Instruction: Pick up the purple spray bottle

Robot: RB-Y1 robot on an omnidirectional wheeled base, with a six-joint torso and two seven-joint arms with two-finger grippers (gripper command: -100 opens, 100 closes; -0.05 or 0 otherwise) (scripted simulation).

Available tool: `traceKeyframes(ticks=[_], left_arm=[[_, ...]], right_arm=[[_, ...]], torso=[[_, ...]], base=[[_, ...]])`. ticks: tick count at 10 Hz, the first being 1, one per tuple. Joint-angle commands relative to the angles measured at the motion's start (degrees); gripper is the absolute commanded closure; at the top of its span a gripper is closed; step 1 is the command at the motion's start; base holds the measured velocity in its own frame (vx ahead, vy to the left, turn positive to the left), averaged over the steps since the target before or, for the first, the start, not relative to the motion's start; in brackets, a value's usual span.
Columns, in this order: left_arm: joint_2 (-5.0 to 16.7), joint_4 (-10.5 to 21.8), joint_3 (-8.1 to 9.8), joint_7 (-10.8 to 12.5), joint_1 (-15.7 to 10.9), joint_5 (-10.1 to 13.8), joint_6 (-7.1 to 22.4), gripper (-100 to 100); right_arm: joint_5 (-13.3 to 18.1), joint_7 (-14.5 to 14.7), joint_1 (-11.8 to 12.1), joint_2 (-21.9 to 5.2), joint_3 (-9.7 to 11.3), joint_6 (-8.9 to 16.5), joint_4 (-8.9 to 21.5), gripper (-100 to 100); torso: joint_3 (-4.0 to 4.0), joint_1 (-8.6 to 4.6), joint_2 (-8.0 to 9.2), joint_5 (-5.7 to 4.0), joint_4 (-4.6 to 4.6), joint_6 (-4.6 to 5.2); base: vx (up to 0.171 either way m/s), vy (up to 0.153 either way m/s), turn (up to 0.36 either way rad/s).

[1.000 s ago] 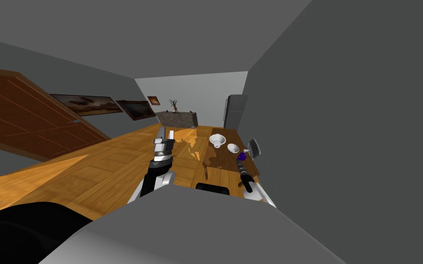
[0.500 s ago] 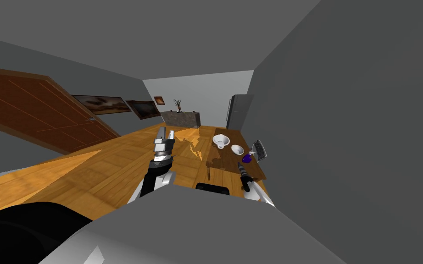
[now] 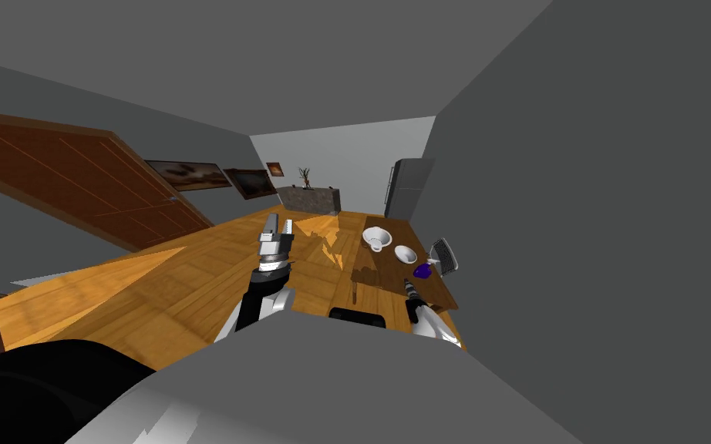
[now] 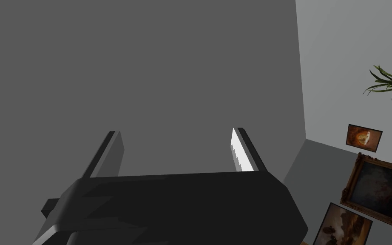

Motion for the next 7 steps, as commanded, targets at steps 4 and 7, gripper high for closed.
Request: traceKeyframes(ticks=[4, 7], left_arm=[[0.0, 0.0, 0.0, 0.0, 0.0, 0.0, 0.0, 0], [0.0, 0.0, 0.0, 0.0, 0.0, 0.0, 0.0, 0]], right_arm=[[4.82, -3.86, -2.32, -2.05, 2.07, 4.84, 6.71, -100], [8.89, -7.13, -4.89, -3.78, 4.04, 9.29, 11.71, -100]], torso=[[0.01, 0.01, 0.01, 0.0, 0.01, -0.03], [0.0, -0.04, -0.01, 0.0, 0.0, 0.01]], base=[[0.009, 0.044, 0.093], [0.015, 0.037, 0.097]])
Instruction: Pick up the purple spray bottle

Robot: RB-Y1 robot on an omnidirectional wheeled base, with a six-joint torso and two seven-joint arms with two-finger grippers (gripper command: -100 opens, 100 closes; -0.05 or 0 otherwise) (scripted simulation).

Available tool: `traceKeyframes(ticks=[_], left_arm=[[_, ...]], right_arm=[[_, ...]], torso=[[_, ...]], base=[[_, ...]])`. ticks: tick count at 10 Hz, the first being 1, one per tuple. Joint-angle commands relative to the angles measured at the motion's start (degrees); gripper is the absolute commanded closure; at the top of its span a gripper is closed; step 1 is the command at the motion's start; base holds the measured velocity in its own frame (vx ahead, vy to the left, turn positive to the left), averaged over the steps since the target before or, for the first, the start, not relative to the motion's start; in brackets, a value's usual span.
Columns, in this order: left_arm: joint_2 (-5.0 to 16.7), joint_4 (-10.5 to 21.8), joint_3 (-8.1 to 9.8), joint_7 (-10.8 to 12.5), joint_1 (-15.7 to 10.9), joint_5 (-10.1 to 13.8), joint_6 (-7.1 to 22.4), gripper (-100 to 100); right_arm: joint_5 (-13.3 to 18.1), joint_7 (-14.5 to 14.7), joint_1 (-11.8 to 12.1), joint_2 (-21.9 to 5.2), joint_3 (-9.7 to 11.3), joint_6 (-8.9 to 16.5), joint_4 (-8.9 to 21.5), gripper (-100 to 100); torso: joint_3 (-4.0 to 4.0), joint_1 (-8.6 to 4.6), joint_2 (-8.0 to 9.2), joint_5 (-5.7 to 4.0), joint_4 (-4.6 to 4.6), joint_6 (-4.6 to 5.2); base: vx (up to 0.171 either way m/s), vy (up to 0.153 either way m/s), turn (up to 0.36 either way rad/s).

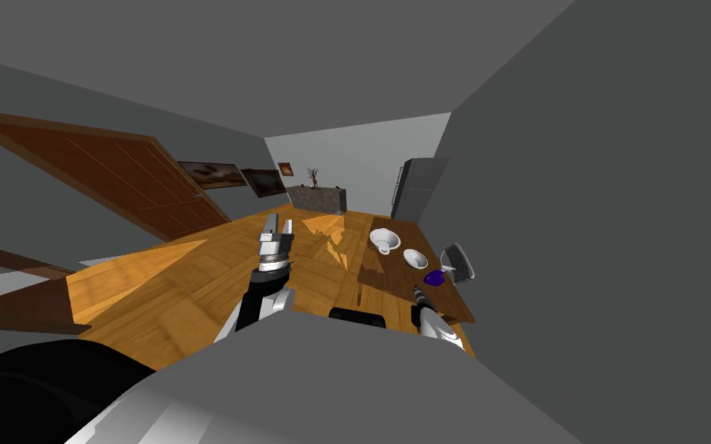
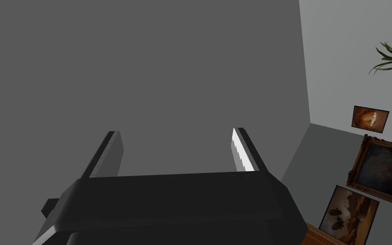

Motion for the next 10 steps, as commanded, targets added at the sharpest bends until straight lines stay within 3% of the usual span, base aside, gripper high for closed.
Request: traceKeyframes(ticks=[1, 3, 4, 6, 7, 10], left_arm=[[0.0, 0.0, 0.0, 0.0, 0.0, 0.0, 0.0, 0], [0.0, 0.0, 0.0, 0.0, 0.0, 0.0, 0.0, 0], [0.0, 0.0, 0.0, 0.0, 0.0, 0.0, 0.0, 0], [0.0, 0.0, 0.0, 0.0, 0.0, 0.0, 0.0, 0], [0.0, 0.0, 0.0, 0.0, 0.0, 0.0, 0.0, 0], [0.0, 0.0, 0.0, 0.0, 0.0, 0.0, 0.0, 0]], right_arm=[[0.66, -0.77, -1.09, -0.4, 0.47, 1.26, 2.35, -100], [4.41, -3.85, -3.59, -2.03, 2.33, 4.76, 7.5, -100], [4.41, -3.85, -3.59, -2.03, 2.33, 5.36, 7.97, -100], [7.78, -6.67, -5.94, -3.51, 4.04, 8.66, 12.59, -100], [7.78, -6.67, -5.94, -3.51, 4.04, 9.05, 13.16, -100], [12.03, -10.31, -9.08, -5.38, 6.26, 13.69, 19.65, -100]], torso=[[0.0, 0.0, 0.0, 0.0, 0.0, 0.0], [0.01, -0.03, 0.01, -0.01, 0.0, 0.0], [0.0, -0.01, -0.01, 0.0, 0.0, -0.01], [0.01, -0.05, 0.02, 0.0, 0.0, 0.01], [0.01, -0.04, 0.01, 0.0, 0.01, -0.01], [0.01, -0.08, 0.02, -0.01, 0.01, 0.01]], base=[[0.005, 0.024, 0.053], [0.009, 0.032, 0.153], [0.014, 0.025, 0.061], [0.009, 0.025, 0.133], [0.009, 0.012, 0.058], [0.008, 0.014, 0.127]])
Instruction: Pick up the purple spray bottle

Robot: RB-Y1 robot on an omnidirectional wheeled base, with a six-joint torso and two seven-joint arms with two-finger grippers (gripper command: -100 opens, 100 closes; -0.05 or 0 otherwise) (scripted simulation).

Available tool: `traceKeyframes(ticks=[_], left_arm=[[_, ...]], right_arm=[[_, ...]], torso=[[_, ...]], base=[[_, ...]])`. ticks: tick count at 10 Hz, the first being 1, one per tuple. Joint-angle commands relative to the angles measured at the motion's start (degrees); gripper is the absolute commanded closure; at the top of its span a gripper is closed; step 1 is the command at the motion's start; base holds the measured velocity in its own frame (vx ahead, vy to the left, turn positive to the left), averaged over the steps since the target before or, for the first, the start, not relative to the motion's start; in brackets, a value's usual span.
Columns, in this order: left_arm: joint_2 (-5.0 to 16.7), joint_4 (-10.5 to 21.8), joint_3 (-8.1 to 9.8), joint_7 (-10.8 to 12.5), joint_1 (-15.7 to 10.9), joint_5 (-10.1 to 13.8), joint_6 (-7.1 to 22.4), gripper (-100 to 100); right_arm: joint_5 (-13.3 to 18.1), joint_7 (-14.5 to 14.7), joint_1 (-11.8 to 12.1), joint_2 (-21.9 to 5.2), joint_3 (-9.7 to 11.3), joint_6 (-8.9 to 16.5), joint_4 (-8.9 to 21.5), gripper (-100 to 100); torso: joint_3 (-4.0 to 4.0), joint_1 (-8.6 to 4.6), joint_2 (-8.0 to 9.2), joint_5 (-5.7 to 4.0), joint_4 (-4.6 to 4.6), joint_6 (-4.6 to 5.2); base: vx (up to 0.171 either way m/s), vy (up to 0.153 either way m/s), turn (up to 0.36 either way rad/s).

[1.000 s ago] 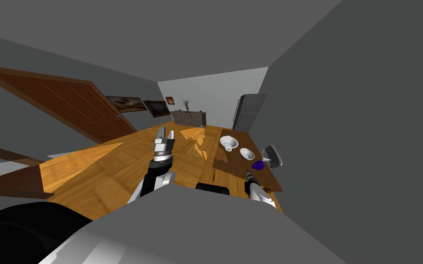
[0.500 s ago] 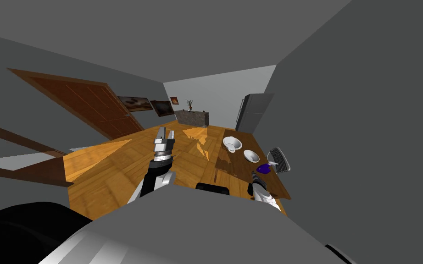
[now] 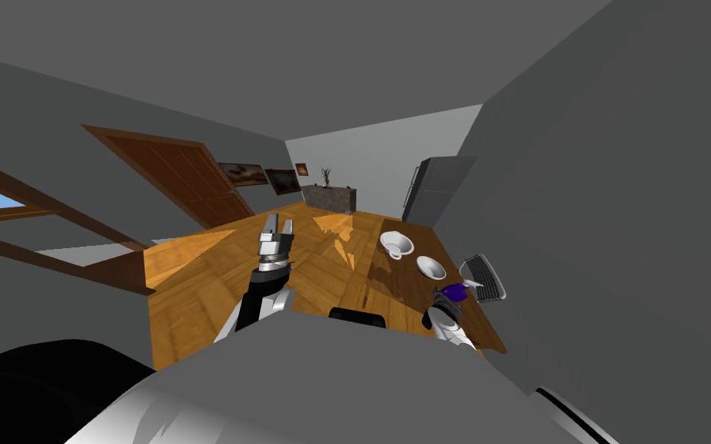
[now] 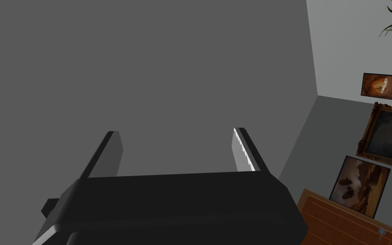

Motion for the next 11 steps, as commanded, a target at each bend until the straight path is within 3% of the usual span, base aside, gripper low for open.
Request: traceKeyframes(ticks=[1, 6, 7, 8, 9, 10, 11], left_arm=[[0.0, 0.0, 0.0, 0.0, 0.0, 0.0, 0.0, 0], [0.0, 0.0, 0.0, 0.0, 0.0, 0.0, 0.0, 0], [0.0, 0.0, 0.0, 0.0, 0.0, 0.0, 0.0, 0], [0.0, 0.0, 0.0, 0.0, 0.0, 0.0, 0.0, 0], [0.0, 0.0, 0.0, 0.0, 0.0, 0.0, 0.0, 0], [0.0, 0.0, 0.0, 0.0, 0.0, 0.0, 0.0, 0], [0.0, 0.0, 0.0, 0.0, 0.0, 0.0, 0.0, 0]], right_arm=[[1.09, -1.02, -0.71, -0.34, 0.57, 1.14, 2.13, -100], [6.04, -5.43, -4.65, -2.76, 3.25, 6.58, 10.29, -100], [5.68, -5.06, -4.62, -1.89, 3.1, 5.91, 10.08, -100], [5.82, -5.35, -4.71, -1.92, 3.19, 6.23, 10.31, 0], [5.8, -5.32, -4.7, -1.91, 3.18, 6.2, 10.28, -100], [5.81, -5.32, -4.7, -1.91, 3.18, 6.2, 10.29, 100], [5.81, -5.32, -4.7, -1.91, 3.18, 6.2, 10.29, 100]], torso=[[0.0, 0.0, 0.0, 0.0, 0.0, 0.0], [0.01, -0.05, 0.03, -0.01, 0.0, 0.01], [0.02, -0.08, 0.04, -0.02, 0.0, 0.01], [0.02, -0.07, 0.05, -0.03, 0.0, 0.04], [0.02, -0.05, 0.05, -0.02, 0.0, 0.03], [0.02, -0.04, 0.05, -0.02, 0.0, 0.03], [0.02, -0.04, 0.05, -0.02, 0.0, 0.03]], base=[[0.005, 0.004, 0.035], [0.001, -0.001, 0.099], [-0.001, -0.009, 0.024], [0.0, 0.0, 0.0], [0.0, 0.0, 0.0], [0.0, 0.0, 0.0], [0.0, 0.0, 0.0]])
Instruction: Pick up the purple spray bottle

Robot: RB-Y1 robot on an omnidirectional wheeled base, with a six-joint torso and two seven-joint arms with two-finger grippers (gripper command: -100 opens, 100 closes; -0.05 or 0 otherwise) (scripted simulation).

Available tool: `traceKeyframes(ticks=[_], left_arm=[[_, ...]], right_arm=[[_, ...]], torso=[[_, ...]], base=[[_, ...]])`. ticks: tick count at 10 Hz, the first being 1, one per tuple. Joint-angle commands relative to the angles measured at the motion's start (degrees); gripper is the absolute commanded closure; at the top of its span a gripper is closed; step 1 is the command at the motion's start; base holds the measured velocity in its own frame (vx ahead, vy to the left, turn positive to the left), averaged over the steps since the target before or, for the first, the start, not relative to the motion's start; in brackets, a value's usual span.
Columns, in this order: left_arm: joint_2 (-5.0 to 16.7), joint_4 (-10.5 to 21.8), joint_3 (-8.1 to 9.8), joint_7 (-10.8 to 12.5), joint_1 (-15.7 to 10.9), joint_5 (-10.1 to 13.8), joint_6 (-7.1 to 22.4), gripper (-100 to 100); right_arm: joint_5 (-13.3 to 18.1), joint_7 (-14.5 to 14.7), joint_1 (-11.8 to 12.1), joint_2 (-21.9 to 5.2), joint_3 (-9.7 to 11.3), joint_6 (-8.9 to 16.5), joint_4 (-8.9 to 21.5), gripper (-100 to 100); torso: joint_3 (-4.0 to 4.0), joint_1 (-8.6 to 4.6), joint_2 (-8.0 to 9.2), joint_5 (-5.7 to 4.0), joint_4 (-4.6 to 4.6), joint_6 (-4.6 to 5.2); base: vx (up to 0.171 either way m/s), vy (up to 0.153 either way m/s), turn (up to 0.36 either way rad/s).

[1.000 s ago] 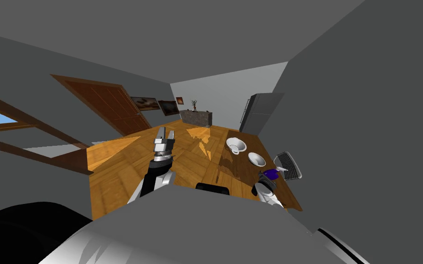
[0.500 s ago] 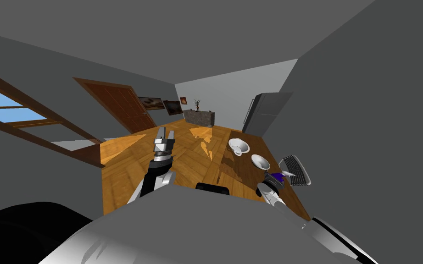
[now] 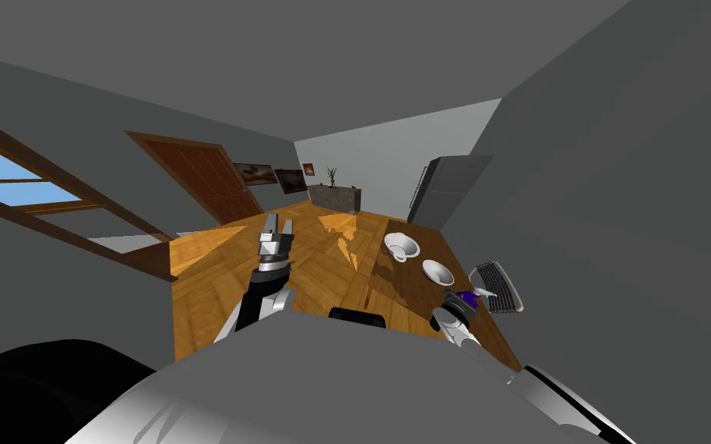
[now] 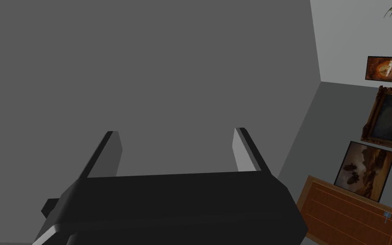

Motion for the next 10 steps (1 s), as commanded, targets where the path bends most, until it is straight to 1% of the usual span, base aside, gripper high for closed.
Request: traceKeyframes(ticks=[1, 3, 4, 5, 7, 10], left_arm=[[0.0, 0.0, 0.0, 0.0, 0.0, 0.0, 0.0, 0], [0.0, 0.0, 0.0, 0.0, 0.0, 0.0, 0.0, 0], [0.0, 0.0, 0.0, 0.0, 0.0, 0.0, 0.0, 0], [0.0, 0.0, 0.0, 0.0, 0.0, 0.0, 0.0, 0], [0.0, 0.0, 0.0, 0.0, -0.01, 0.0, 0.0, 0], [0.0, 0.0, 0.0, 0.0, -0.01, 0.0, 0.0, 0]], right_arm=[[0.0, 0.0, 0.0, 0.0, 0.0, 0.0, 0.0, 100], [0.0, 0.0, 0.0, 0.0, 0.0, 0.0, 0.0, 100], [0.0, 0.0, 0.0, 0.0, 0.0, 0.0, 0.0, 0], [-0.02, 0.96, -0.02, -0.31, -0.07, -2.39, 0.32, -100], [-0.06, 2.05, -0.04, -0.73, -0.14, -5.01, 0.65, -100], [-0.25, 4.41, -0.13, -1.85, -0.3, -9.86, 1.28, -100]], torso=[[0.0, 0.0, 0.0, 0.0, 0.0, 0.0], [0.0, 0.0, 0.0, 0.0, 0.0, 0.0], [0.0, 0.0, 0.0, 0.0, 0.0, 0.0], [0.0, 0.0, 0.0, 0.0, 0.0, 0.0], [0.18, 0.0, 0.32, 0.0, 0.06, 0.01], [0.25, -0.13, 0.43, -0.02, 0.09, 0.01]], base=[[0.0, 0.0, 0.0], [0.0, 0.0, 0.0], [0.0, 0.0, 0.0], [-0.056, 0.005, 0.019], [-0.101, -0.005, 0.024], [-0.107, -0.033, 0.036]])
